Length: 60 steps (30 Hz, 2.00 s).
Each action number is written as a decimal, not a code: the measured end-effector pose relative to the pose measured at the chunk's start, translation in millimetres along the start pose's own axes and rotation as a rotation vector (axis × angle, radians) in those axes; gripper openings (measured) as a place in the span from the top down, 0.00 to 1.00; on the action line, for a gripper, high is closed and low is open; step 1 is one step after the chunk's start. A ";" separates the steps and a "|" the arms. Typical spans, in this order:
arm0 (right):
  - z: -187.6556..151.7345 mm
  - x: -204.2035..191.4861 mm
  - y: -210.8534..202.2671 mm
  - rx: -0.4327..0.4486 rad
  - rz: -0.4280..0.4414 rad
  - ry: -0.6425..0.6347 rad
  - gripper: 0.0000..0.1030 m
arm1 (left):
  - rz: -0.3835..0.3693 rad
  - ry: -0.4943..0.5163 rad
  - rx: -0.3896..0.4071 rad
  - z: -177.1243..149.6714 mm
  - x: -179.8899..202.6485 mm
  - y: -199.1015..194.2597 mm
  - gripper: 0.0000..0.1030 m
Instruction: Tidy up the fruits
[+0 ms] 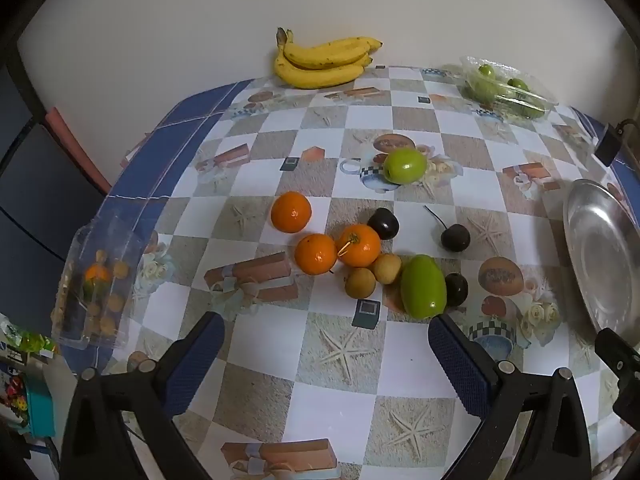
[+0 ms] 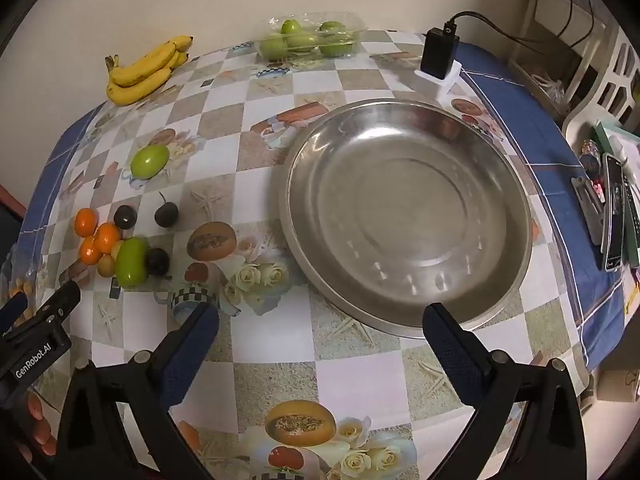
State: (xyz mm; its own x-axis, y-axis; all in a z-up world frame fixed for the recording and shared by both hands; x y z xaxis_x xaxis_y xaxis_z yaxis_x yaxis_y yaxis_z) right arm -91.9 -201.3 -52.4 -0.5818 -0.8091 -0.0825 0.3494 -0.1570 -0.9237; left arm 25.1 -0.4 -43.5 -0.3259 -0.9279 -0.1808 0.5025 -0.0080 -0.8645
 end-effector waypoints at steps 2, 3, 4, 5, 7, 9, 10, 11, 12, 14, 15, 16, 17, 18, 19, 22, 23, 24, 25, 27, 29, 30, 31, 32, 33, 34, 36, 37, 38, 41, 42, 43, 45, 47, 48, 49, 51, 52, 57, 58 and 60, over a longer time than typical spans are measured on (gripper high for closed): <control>0.2 1.9 -1.7 0.010 0.004 -0.008 0.01 | -0.007 -0.003 -0.005 -0.1 -0.2 0.0 0.00; 0.1 3.9 -2.7 0.015 0.006 -0.010 0.01 | -0.005 -0.004 -0.003 0.0 -0.7 -0.4 0.00; -3.5 3.7 -2.7 0.032 -0.007 -0.019 0.01 | -0.002 -0.004 0.000 0.0 -1.4 -1.0 0.00; -4.8 1.7 -1.6 0.024 -0.029 -0.028 0.01 | 0.001 -0.003 0.002 -4.8 0.6 1.7 0.00; -4.7 -2.7 -1.8 0.016 -0.050 -0.042 0.01 | 0.002 0.004 0.002 -8.9 0.3 4.6 0.00; 0.7 -2.1 0.0 -0.005 -0.039 -0.041 0.01 | 0.008 0.015 0.007 -11.4 1.1 3.8 0.00; -0.5 -2.0 0.2 0.001 -0.036 -0.044 0.01 | 0.010 0.020 0.010 -13.4 1.0 3.2 0.00; -0.8 -3.2 0.1 0.007 -0.036 -0.046 0.01 | 0.009 0.023 0.008 -13.4 0.2 4.1 0.00; -0.3 -4.2 -1.3 0.011 -0.035 -0.050 0.01 | 0.012 0.029 0.003 -10.5 1.1 3.3 0.00; -0.2 -5.3 -1.0 0.012 -0.035 -0.055 0.01 | 0.015 0.038 -0.009 -2.8 3.1 2.0 0.00; -0.3 -6.0 -0.8 0.011 -0.036 -0.057 0.01 | 0.015 0.040 -0.009 -2.6 2.6 1.7 0.00; -0.4 -6.5 -0.6 0.011 -0.037 -0.060 0.01 | 0.015 0.041 -0.008 -2.5 2.2 1.3 0.00; -0.6 -7.0 -0.9 0.012 -0.037 -0.062 0.01 | 0.017 0.041 -0.008 -2.5 2.5 0.9 0.00; -0.3 -6.8 -1.1 0.013 -0.036 -0.064 0.01 | 0.016 0.040 -0.009 -2.6 2.1 0.8 0.00; 0.2 -6.5 -1.4 0.014 -0.035 -0.065 0.01 | 0.016 0.039 -0.009 -2.5 2.6 0.6 0.00; -0.4 -7.1 -1.9 0.018 -0.035 -0.067 0.01 | 0.016 0.037 -0.010 -2.5 1.7 0.3 0.00; -0.7 -7.4 -2.0 0.019 -0.036 -0.067 0.01 | 0.016 0.037 -0.010 -2.2 1.6 0.4 0.00; -0.6 -7.4 -1.9 0.019 -0.036 -0.066 0.01 | 0.017 0.038 -0.010 -2.4 2.4 0.7 0.00; -0.4 -7.3 -2.0 0.018 -0.036 -0.065 0.01 | 0.017 0.038 -0.010 -2.3 2.6 0.7 0.00; -0.4 -7.1 -2.0 0.018 -0.036 -0.063 0.01 | 0.017 0.038 -0.010 -2.2 2.7 0.7 0.00; 0.2 -5.8 -2.0 0.016 -0.035 -0.059 0.01 | 0.017 0.038 -0.010 -2.3 2.8 0.6 0.00; 0.1 -5.2 -2.1 0.015 -0.034 -0.057 0.01 | 0.018 0.038 -0.010 -2.3 3.1 0.6 0.00; 0.0 -4.9 -1.8 0.014 -0.034 -0.055 0.01 | 0.018 0.038 -0.010 -2.3 3.3 0.7 0.00; -0.3 -5.3 -1.4 0.013 -0.035 -0.052 0.01 | 0.018 0.039 -0.010 -2.3 3.2 0.7 0.00; -0.2 -4.9 -1.1 0.011 -0.035 -0.051 0.01 | 0.018 0.039 -0.010 -2.4 3.4 0.7 0.00; -0.2 -4.7 -0.9 0.010 -0.035 -0.050 0.01 | 0.018 0.039 -0.010 -2.3 3.0 0.5 0.00; -0.6 -4.9 -0.7 0.010 -0.035 -0.047 0.01 | 0.019 0.039 -0.010 -2.5 3.7 0.7 0.00; -0.5 -4.9 -0.4 0.009 -0.034 -0.046 0.01 | 0.018 0.039 -0.011 -2.5 3.4 0.7 0.00; -0.5 -4.7 -0.4 0.008 -0.035 -0.046 0.01 | 0.018 0.039 -0.010 -2.6 3.4 0.5 0.00; -0.8 -3.6 0.1 0.006 -0.034 -0.043 0.01 | 0.019 0.038 -0.010 -2.7 4.1 0.8 0.00; -0.7 -3.5 0.3 0.006 -0.034 -0.042 0.01 | 0.019 0.039 -0.010 -2.7 4.2 0.8 0.00; -0.8 -3.3 0.3 0.005 -0.033 -0.040 0.01 | 0.019 0.039 -0.010 -2.6 4.2 0.8 0.00; -0.9 -3.0 0.4 0.004 -0.033 -0.037 0.01 | 0.019 0.039 -0.010 -2.6 4.1 0.7 0.00; -0.9 -2.7 0.3 0.002 -0.032 -0.035 0.01 | 0.019 0.039 -0.010 -2.6 4.1 0.7 0.00; -0.9 -2.5 0.4 0.002 -0.032 -0.035 0.01 | 0.020 0.039 -0.010 -2.6 4.4 0.8 0.00; -0.7 -2.5 0.6 0.001 -0.032 -0.035 0.01 | 0.020 0.039 -0.010 -2.6 4.4 0.8 0.00; -0.6 -2.4 0.7 0.002 -0.032 -0.035 0.01 | 0.020 0.038 -0.011 -2.6 4.5 0.9 0.00; -0.5 -2.3 0.7 0.001 -0.032 -0.035 0.01 | 0.020 0.039 -0.011 -2.6 4.3 0.8 0.00; -0.4 -1.9 1.5 -0.002 -0.032 -0.032 0.01 | 0.020 0.038 -0.011 -2.5 4.6 0.9 0.00; -0.4 -1.7 1.5 -0.002 -0.031 -0.033 0.01 | 0.019 0.038 -0.011 -2.5 4.3 0.8 0.00; -0.3 -1.6 1.4 -0.001 -0.031 -0.033 0.01 | 0.020 0.038 -0.011 -2.5 4.6 0.9 0.00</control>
State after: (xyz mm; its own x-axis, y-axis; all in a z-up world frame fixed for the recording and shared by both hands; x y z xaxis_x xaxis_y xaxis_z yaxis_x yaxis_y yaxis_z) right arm -90.7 -200.1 -53.6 -0.5682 -0.8219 -0.0414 0.3303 -0.1816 -0.9262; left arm 22.0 -3.7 -46.3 -0.3462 -0.9130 -0.2156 0.5002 0.0147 -0.8658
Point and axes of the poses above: each gripper's, at about its wrist camera, not at the fingertips, and y roughly the way its jaws point, x to its right, z to its top, the point moved 5 cm from there along y, roughly the way its jaws point, and after that the axes turned 4 degrees about y, right-handed, at the moved point
